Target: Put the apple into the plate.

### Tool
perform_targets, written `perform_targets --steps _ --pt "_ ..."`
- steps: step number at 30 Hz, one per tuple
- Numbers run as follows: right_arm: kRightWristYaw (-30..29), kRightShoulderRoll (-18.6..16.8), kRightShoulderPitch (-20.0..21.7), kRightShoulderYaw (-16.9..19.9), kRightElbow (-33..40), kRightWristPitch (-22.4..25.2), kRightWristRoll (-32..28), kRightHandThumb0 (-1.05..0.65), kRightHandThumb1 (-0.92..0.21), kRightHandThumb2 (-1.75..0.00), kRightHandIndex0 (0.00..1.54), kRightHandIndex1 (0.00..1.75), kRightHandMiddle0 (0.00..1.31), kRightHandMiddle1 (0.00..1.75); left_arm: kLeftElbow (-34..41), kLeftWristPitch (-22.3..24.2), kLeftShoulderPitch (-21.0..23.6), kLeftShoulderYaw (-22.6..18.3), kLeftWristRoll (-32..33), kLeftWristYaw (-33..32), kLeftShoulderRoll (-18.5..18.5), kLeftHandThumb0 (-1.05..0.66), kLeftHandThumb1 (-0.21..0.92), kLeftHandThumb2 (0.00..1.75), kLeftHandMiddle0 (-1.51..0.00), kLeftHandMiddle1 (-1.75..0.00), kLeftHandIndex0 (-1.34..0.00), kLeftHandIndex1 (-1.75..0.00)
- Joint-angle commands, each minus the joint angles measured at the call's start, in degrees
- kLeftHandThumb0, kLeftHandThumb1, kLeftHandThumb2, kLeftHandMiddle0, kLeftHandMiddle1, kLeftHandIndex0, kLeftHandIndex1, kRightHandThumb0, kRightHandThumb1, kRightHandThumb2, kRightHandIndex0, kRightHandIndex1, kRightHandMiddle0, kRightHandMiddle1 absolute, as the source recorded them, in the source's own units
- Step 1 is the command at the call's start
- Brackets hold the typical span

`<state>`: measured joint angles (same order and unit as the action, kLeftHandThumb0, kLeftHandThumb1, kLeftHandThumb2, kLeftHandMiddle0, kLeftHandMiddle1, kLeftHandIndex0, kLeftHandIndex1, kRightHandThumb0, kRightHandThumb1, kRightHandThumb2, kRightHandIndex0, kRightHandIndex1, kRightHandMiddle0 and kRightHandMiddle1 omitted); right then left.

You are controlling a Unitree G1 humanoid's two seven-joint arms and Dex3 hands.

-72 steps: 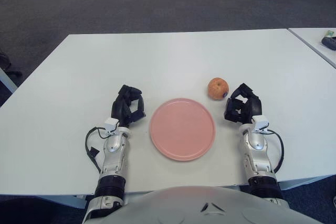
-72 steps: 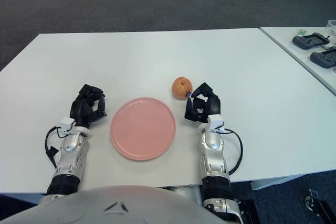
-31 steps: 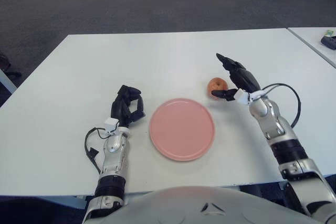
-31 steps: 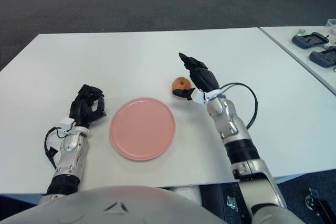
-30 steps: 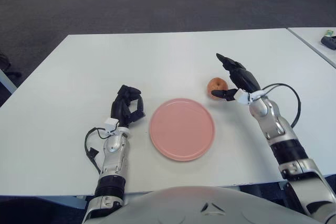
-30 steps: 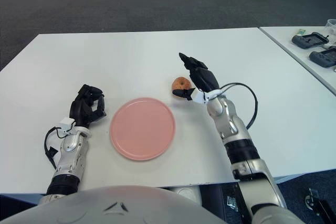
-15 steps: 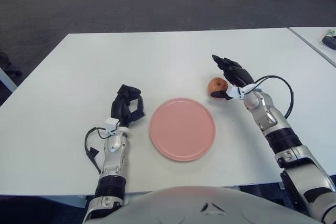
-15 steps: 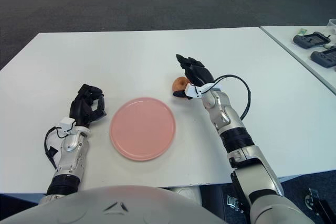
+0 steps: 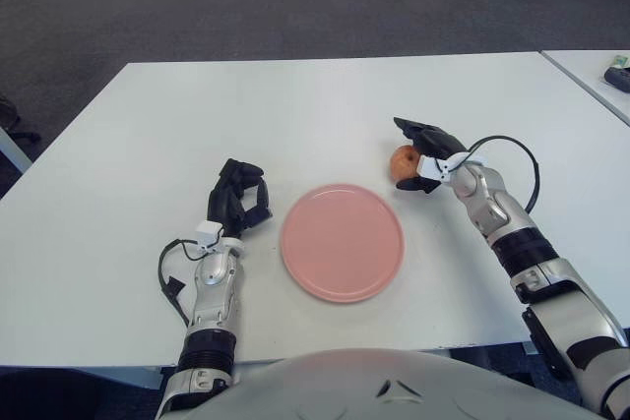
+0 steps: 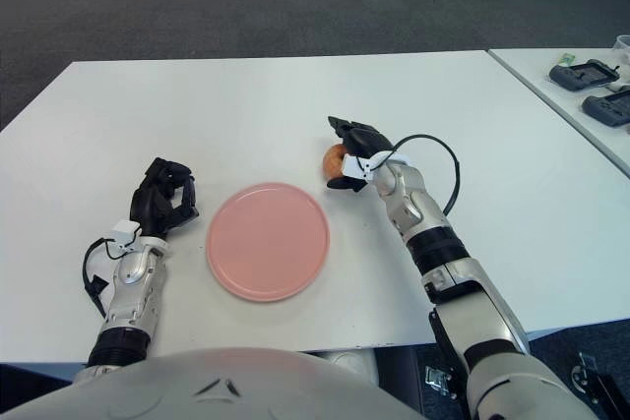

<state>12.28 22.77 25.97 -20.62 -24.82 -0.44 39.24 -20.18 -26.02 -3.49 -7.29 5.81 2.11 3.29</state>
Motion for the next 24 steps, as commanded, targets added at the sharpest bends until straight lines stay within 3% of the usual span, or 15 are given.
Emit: perform_targets --steps 1,9,22,24 --pt "3.2 1.5 1.6 -1.3 -0.2 1.9 1.0 -1.04 -0.50 -0.71 0.00 0.00 0.00 0.00 -2.0 2.0 -2.3 0.0 0.0 -0.4 0.2 -0.43 0.48 1.12 -0.81 -1.75 -0.48 -1.75" --pt "10.3 3.2 3.1 -3.9 -0.5 2.9 0.8 -1.05 -0.62 -0.61 0.00 0.00 0.00 0.00 -2.0 1.8 -2.2 0.0 -0.1 -0.4 0.0 -0.43 0.49 1.12 -0.82 -1.75 -0.47 -1.75" --pt "11.9 3.4 4.3 -6.0 -2.4 3.2 0.9 -1.05 -0.72 -0.61 0.00 0.00 0.00 0.00 -1.6 2.3 -2.2 -0.2 0.2 -0.4 0.0 -0.43 0.48 1.13 -0.81 -1.75 -0.48 -1.75" --pt "12.2 3.3 4.4 -6.3 -2.7 3.3 0.8 -1.05 -0.72 -0.61 0.00 0.00 0.00 0.00 -1.5 2.4 -2.2 -0.2 0.3 -0.3 0.0 -0.22 0.37 1.24 -0.75 -1.69 -0.46 -1.75"
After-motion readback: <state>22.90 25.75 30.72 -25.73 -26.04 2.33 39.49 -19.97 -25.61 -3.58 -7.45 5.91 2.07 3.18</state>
